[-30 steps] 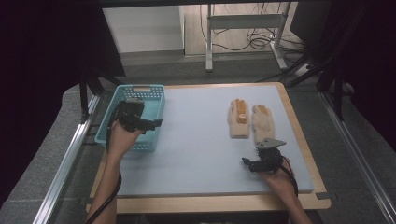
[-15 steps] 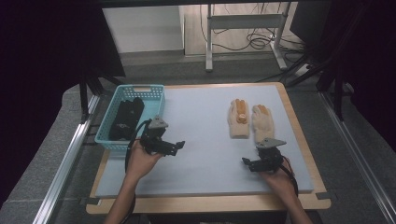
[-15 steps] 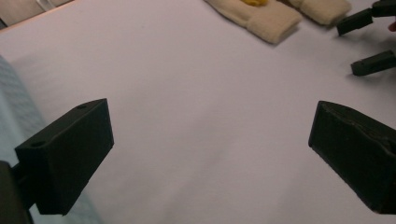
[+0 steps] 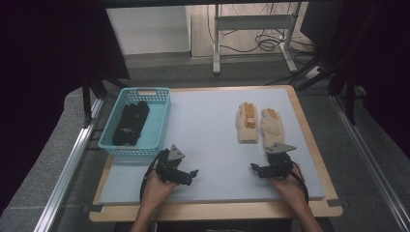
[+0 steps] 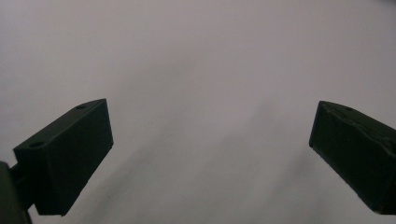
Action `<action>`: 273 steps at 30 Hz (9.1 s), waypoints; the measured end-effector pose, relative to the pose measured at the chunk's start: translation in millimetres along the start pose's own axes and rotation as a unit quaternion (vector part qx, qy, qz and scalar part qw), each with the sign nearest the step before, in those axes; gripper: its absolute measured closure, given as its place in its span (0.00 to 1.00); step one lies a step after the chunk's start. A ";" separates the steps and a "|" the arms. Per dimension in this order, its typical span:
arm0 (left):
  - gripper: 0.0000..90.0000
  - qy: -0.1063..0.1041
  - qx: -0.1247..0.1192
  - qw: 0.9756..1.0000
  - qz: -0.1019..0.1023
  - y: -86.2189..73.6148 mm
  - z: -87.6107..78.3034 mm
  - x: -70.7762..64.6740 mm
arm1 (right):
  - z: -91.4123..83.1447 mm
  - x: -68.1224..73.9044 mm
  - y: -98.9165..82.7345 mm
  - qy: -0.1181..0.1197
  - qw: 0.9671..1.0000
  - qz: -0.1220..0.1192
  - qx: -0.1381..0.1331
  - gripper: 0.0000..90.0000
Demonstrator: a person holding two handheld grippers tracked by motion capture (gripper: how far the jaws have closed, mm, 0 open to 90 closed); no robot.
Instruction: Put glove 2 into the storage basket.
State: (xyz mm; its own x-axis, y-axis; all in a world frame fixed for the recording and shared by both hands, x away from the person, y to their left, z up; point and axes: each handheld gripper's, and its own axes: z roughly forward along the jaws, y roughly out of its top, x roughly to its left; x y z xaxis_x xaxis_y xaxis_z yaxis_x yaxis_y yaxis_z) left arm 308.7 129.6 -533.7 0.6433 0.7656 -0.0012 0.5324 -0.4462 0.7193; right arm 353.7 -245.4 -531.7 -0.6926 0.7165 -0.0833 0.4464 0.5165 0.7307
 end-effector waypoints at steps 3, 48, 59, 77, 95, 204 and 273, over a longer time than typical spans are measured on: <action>0.00 -0.007 -0.001 1.000 -0.011 -7.3 4.7 1.1 | 0.2 -0.4 0.1 0.001 1.000 0.002 0.001 0.19; 0.02 -0.004 0.017 1.000 -0.026 -11.8 9.6 3.7 | -0.3 -67.1 60.8 -0.031 0.998 0.038 -0.025 0.70; 0.02 -0.004 0.017 1.000 -0.026 -11.8 9.7 3.8 | 5.0 -117.3 55.5 -0.075 0.995 0.060 -0.025 0.49; 0.02 -0.004 0.016 1.000 -0.026 -11.9 9.7 3.7 | 40.7 -120.3 44.5 -0.056 0.996 0.065 0.006 0.67; 0.02 -0.003 0.017 1.000 -0.026 -11.9 9.6 3.7 | -23.0 -47.6 85.2 0.021 0.996 0.028 -0.085 0.90; 0.04 0.016 0.011 0.999 -0.050 -29.0 -5.7 15.6 | 35.6 -62.2 87.2 0.046 0.997 0.025 -0.051 0.67; 0.04 0.013 0.010 0.999 -0.051 -29.5 -7.0 16.4 | 42.9 77.0 48.4 0.159 0.987 -0.027 0.001 0.93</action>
State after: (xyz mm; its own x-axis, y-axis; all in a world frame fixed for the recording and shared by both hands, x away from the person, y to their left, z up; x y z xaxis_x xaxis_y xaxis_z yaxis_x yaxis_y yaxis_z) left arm 299.7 158.6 -550.1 0.5706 0.8193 -0.0555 0.6058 -0.3744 0.7021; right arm 346.3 -145.1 -531.8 -0.8582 0.5044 0.0951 0.4047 0.5510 0.7298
